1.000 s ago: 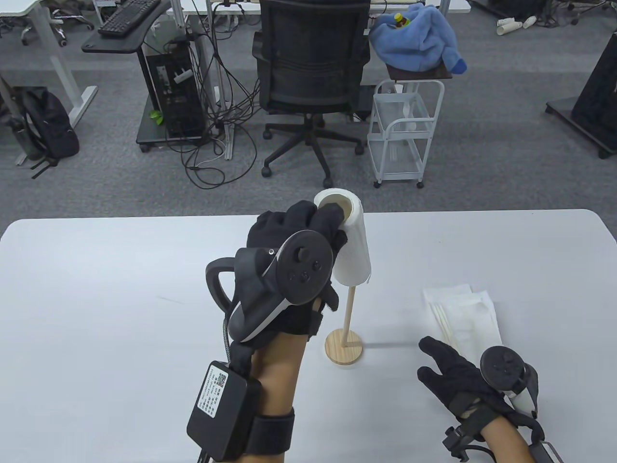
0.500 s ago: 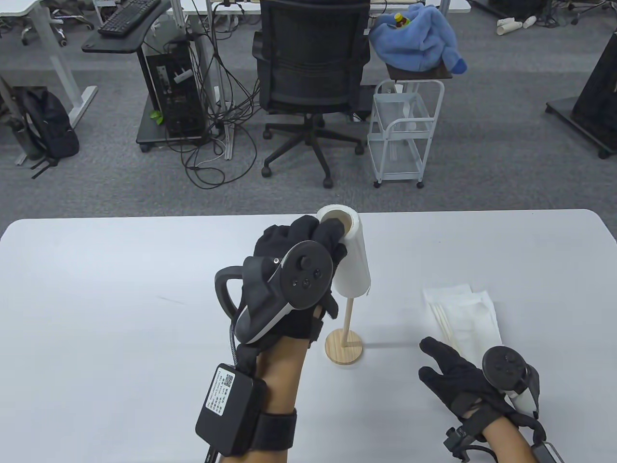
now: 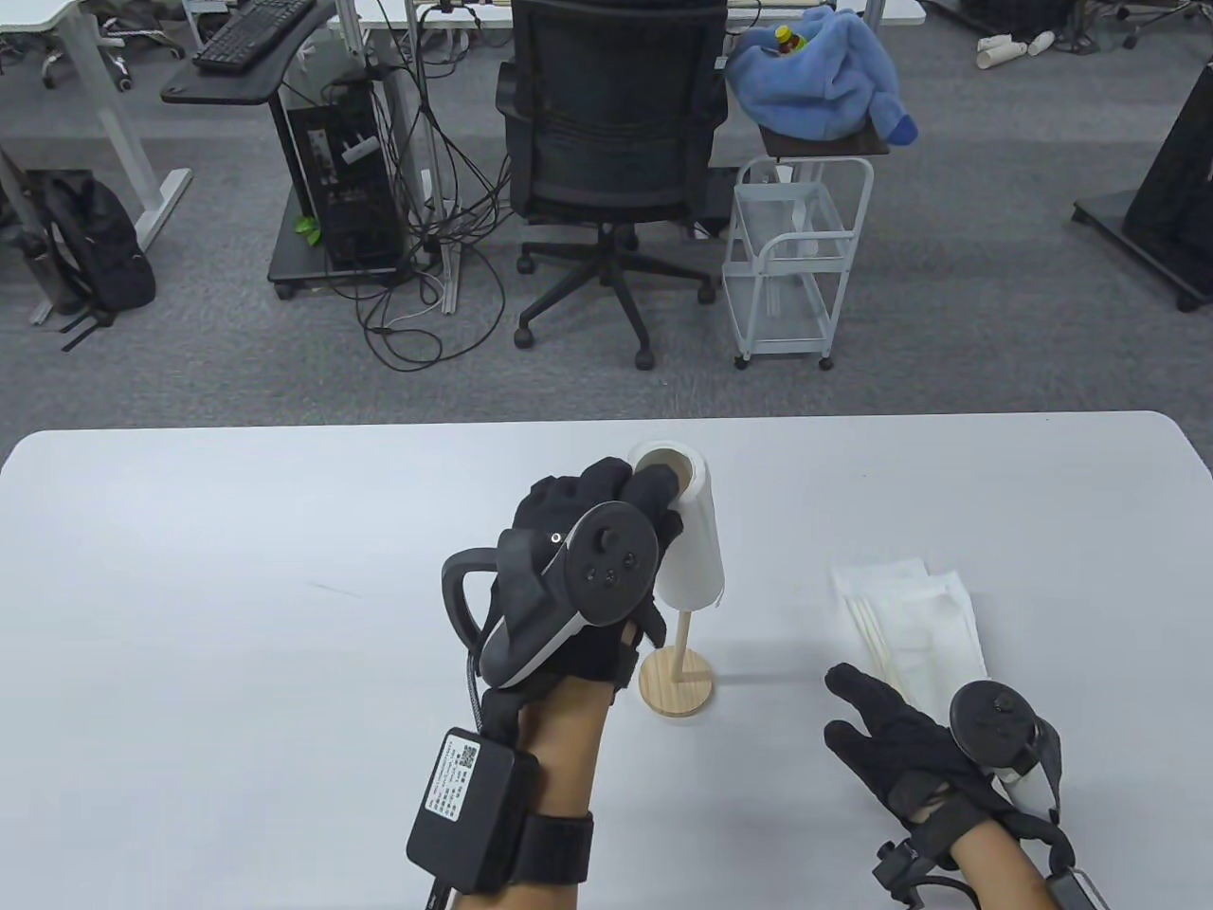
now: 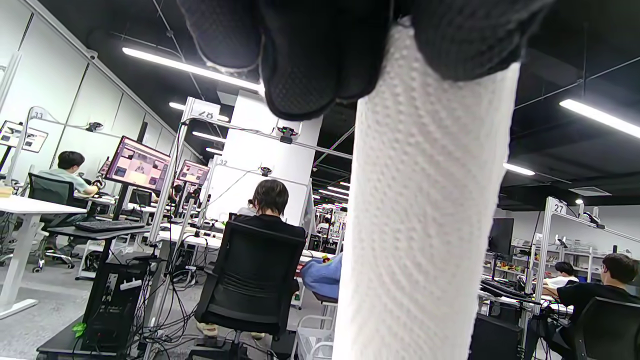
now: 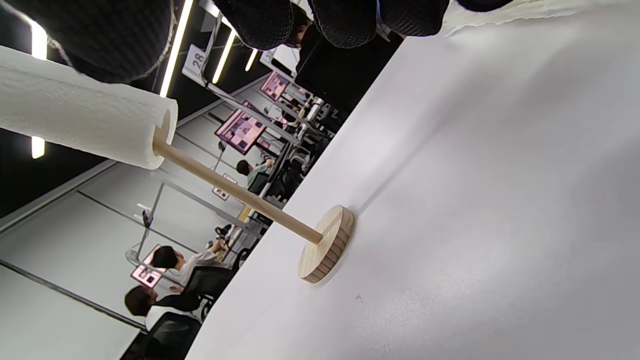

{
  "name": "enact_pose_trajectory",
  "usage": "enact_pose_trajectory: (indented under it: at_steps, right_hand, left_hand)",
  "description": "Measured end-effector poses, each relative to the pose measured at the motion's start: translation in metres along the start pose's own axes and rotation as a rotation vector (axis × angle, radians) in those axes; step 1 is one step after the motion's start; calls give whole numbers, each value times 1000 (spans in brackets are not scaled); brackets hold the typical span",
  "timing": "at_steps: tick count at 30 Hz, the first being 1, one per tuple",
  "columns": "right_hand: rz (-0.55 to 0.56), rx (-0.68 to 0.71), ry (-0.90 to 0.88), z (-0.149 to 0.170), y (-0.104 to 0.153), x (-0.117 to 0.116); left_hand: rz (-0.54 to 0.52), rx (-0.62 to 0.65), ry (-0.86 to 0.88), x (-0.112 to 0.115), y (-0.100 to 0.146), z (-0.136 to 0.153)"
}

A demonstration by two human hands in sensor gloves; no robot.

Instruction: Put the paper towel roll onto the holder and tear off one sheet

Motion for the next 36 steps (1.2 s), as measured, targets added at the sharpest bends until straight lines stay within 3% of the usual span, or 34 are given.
enact_pose_trajectory:
  at_steps: [27,36]
  right_hand:
    - [-25,-23,-5,4,-2,-4]
    - [-16,-30,-21,5,-1,-2]
  left_hand:
    - [108,20,-62,69,4,13]
    - [166,9,-105,108,9,22]
Point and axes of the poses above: the tracker on the back of each hand, its own z axis roughly to the little-finger side, its own y axis roughly from the fingertips to the wrist, x = y × z, the point moved 4 cm from there along -y, roughly from the wrist to the fingertips, and after that the axes turned 12 degrees about y, right-handed, at the moved point
